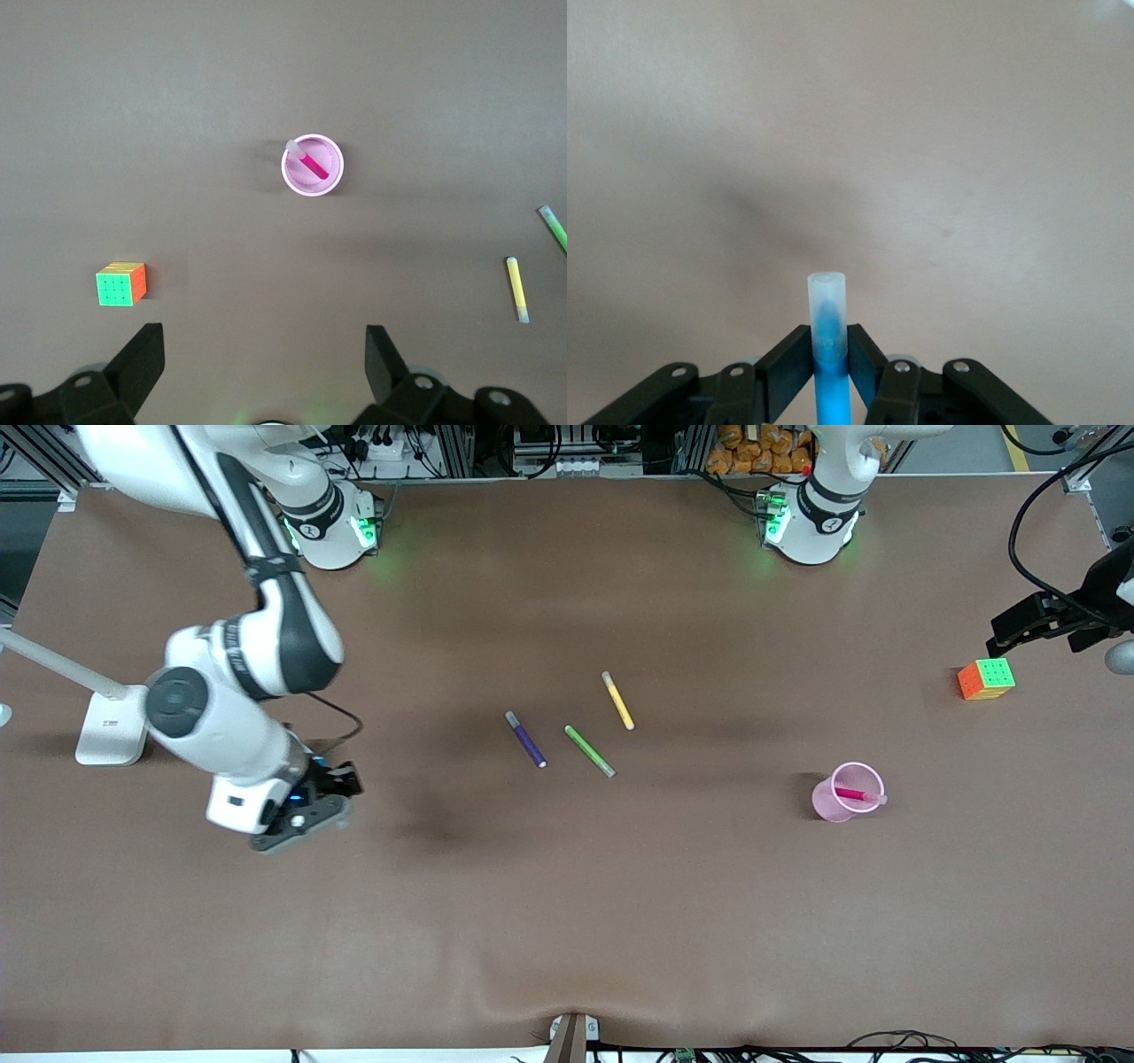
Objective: Place pink and blue markers in matching cups
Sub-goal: 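Carry the blue marker with the right gripper over the blue cup, then lower the blue marker into the blue cup and open the right gripper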
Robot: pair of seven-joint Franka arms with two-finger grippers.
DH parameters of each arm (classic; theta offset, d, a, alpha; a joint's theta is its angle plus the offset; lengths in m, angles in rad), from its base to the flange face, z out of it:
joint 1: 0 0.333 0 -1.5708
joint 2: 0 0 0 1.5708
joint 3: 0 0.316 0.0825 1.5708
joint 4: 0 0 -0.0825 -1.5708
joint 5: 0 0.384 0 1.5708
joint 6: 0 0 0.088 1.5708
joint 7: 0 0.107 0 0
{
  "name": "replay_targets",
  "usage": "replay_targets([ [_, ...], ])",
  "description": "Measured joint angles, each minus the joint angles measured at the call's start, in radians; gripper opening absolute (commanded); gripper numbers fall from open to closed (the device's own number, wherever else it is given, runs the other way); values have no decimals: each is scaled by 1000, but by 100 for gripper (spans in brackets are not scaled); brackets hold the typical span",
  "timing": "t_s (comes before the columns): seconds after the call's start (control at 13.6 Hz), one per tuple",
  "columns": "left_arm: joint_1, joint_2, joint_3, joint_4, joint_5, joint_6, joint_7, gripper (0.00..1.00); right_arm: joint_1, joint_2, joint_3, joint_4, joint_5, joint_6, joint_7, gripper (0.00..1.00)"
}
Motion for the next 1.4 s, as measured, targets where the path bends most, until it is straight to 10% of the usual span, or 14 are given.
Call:
replay_targets([
  [1.4, -9, 6, 1, 1, 0, 0, 27, 100, -241, -207, 0, -370, 534, 50, -1252, 0],
])
